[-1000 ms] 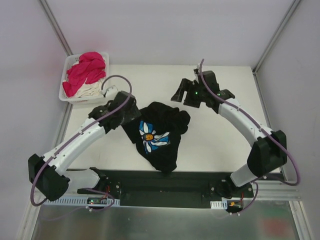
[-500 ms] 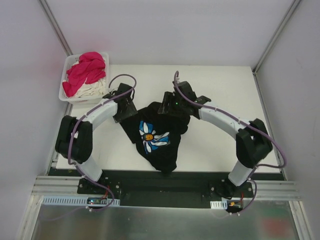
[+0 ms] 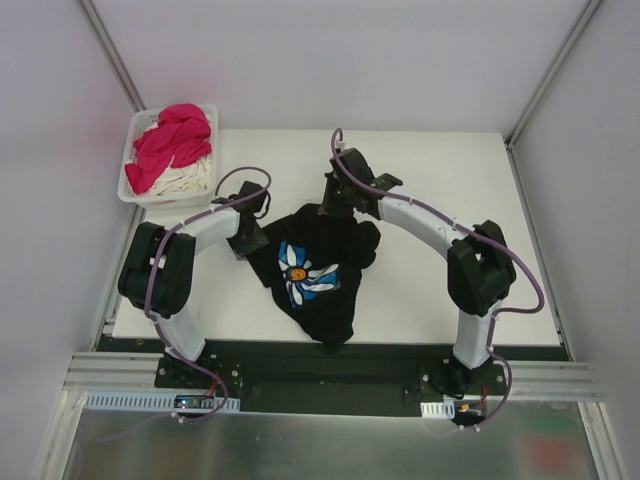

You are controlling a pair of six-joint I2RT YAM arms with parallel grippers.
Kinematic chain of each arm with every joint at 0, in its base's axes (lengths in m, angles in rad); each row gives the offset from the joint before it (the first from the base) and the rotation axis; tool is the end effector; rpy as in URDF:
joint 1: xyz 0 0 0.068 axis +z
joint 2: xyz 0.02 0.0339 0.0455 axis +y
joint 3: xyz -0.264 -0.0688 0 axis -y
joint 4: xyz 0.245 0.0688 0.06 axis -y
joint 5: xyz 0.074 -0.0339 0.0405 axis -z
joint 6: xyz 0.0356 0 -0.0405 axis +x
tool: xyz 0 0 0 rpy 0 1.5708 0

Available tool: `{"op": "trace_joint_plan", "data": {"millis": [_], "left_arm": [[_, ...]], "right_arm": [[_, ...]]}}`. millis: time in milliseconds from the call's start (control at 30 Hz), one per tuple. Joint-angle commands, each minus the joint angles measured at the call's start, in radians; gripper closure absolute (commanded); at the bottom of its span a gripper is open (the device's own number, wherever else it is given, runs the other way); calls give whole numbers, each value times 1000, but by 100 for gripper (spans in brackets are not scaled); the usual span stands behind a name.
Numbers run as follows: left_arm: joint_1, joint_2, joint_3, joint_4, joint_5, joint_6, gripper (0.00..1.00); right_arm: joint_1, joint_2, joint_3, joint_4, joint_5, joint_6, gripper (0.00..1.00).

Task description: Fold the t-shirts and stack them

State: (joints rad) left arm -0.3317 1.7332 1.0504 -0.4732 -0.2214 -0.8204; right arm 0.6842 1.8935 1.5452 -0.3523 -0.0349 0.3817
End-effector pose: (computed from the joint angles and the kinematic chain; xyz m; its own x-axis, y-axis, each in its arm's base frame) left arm 0.3188 -0.1015 0.1665 -0.7613 -0.4925 -0.4218 -0.4733 0.8667 -0.1577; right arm 0.3388 0.2780 0.2660 -0.7066 -0.0959 -0.7011 -0.4193 0.8549 0.3056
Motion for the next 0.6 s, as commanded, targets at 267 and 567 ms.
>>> {"op": "trace_joint_plan", "data": {"millis": [267, 567], "left_arm": [[56, -92, -90, 11, -47, -106, 100], [121, -501, -224, -189, -165, -227, 100]], "right_arm": [[-127, -85, 233, -91, 64, -136, 99], [-376, -103, 285, -100, 61, -199, 99]]}}
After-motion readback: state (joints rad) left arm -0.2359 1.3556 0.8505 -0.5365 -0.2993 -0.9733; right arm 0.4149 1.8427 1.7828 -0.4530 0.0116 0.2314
